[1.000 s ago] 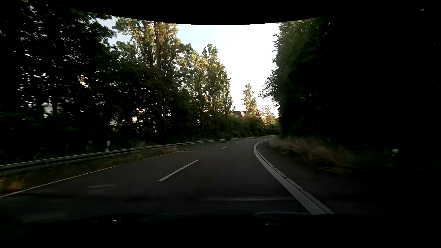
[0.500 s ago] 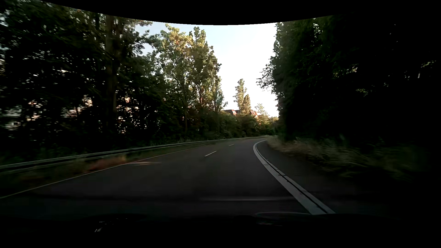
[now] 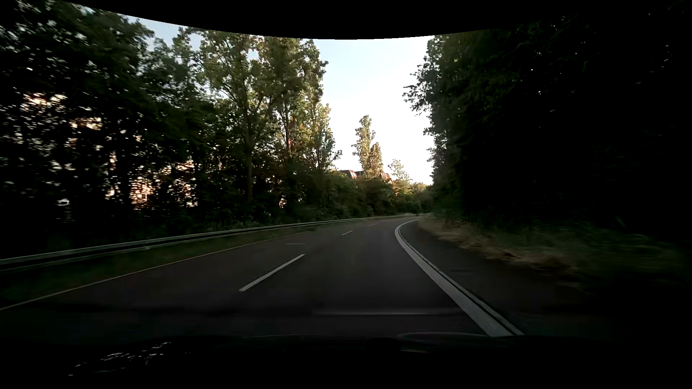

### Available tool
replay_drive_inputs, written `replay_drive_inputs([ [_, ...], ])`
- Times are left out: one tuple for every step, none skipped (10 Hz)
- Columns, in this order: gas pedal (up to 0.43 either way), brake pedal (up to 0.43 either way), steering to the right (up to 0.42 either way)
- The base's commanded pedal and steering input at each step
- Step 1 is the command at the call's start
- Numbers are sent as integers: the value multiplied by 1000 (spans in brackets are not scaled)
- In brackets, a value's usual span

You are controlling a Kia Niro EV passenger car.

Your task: Follow the waypoints while adhering to traffic rules and regulations

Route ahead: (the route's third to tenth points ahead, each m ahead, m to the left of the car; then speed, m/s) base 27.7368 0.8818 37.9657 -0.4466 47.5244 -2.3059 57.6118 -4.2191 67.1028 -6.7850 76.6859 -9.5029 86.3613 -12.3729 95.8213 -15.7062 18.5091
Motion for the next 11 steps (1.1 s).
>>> replay_drive_inputs([
  [197, 0, 25],
  [197, 0, 24],
  [197, 0, 24],
  [197, 0, 24],
  [209, 0, 24],
  [209, 0, 23],
  [209, 0, 23],
  [209, 0, 23],
  [209, 0, 23],
  [209, 0, 23],
  [209, 0, 23],
])
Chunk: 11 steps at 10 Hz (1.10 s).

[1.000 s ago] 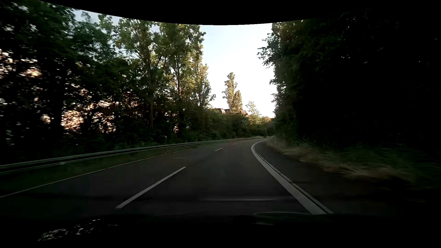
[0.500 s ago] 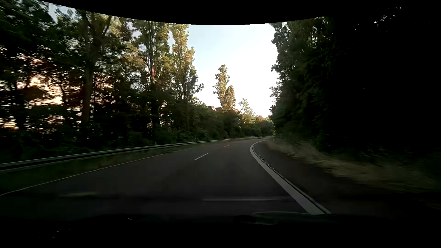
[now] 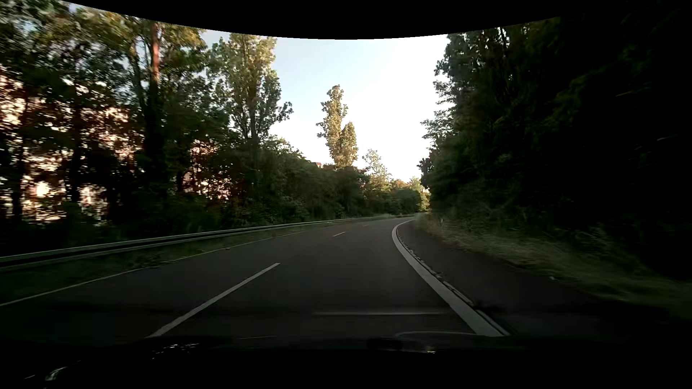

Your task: Follow the waypoints while adhering to traffic rules and regulations

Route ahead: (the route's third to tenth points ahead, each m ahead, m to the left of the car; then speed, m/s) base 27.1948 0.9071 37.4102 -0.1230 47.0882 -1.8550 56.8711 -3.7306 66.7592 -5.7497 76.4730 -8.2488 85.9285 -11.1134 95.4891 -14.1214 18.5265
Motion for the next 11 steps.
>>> replay_drive_inputs([
  [209, 0, 23],
  [209, 0, 23],
  [209, 0, 23],
  [209, 0, 23],
  [209, 0, 23],
  [209, 0, 23],
  [220, 0, 22],
  [220, 0, 22],
  [220, 0, 22],
  [220, 0, 22],
  [220, 0, 22],
])
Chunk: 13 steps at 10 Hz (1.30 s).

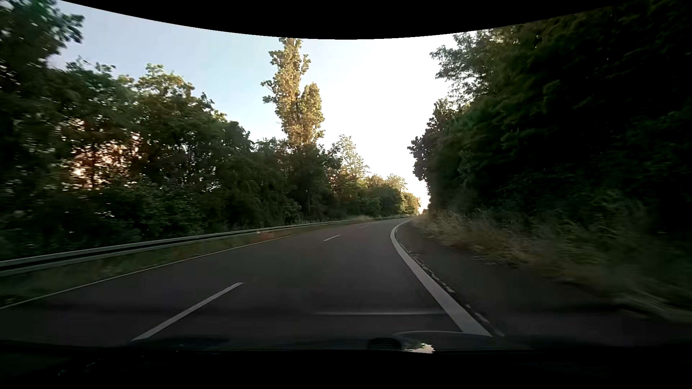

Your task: Follow the waypoints while adhering to traffic rules and regulations

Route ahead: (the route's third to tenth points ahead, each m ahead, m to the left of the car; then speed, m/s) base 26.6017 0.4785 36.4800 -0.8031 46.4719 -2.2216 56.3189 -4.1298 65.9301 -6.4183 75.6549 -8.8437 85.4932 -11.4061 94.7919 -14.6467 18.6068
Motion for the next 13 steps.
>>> replay_drive_inputs([
  [220, 0, 22],
  [220, 0, 21],
  [220, 0, 21],
  [220, 0, 21],
  [220, 0, 21],
  [220, 0, 21],
  [220, 0, 21],
  [220, 0, 21],
  [220, 0, 21],
  [220, 0, 21],
  [220, 0, 21],
  [220, 0, 21],
  [220, 0, 21],
])
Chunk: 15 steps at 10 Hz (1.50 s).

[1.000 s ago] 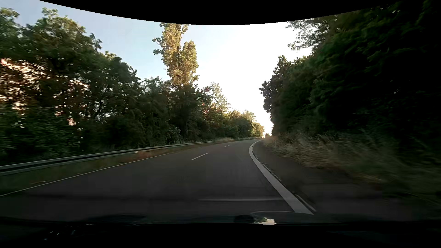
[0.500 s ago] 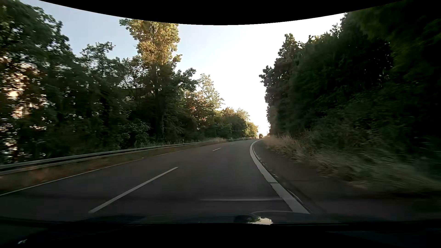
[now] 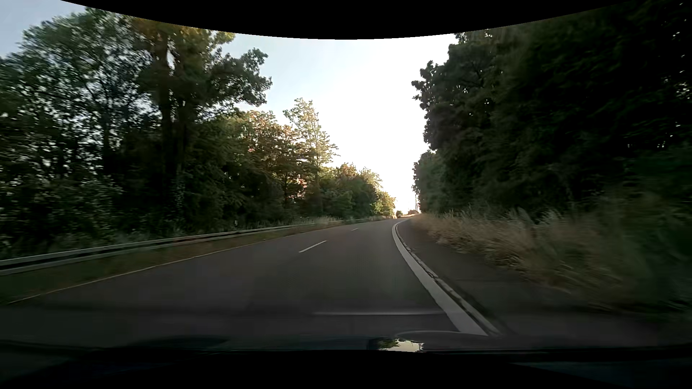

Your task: Follow the waypoints while adhering to traffic rules and regulations

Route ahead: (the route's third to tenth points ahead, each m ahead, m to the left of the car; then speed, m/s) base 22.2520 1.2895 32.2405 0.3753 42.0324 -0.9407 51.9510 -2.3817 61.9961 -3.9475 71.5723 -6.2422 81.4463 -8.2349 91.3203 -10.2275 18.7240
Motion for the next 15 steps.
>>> replay_drive_inputs([
  [220, 0, 21],
  [220, 0, 21],
  [220, 0, 21],
  [220, 0, 21],
  [220, 0, 21],
  [220, 0, 21],
  [220, 0, 20],
  [220, 0, 19],
  [220, 0, 18],
  [220, 0, 18],
  [220, 0, 18],
  [228, 0, 18],
  [228, 0, 18],
  [240, 0, 17],
  [240, 0, 17],
])
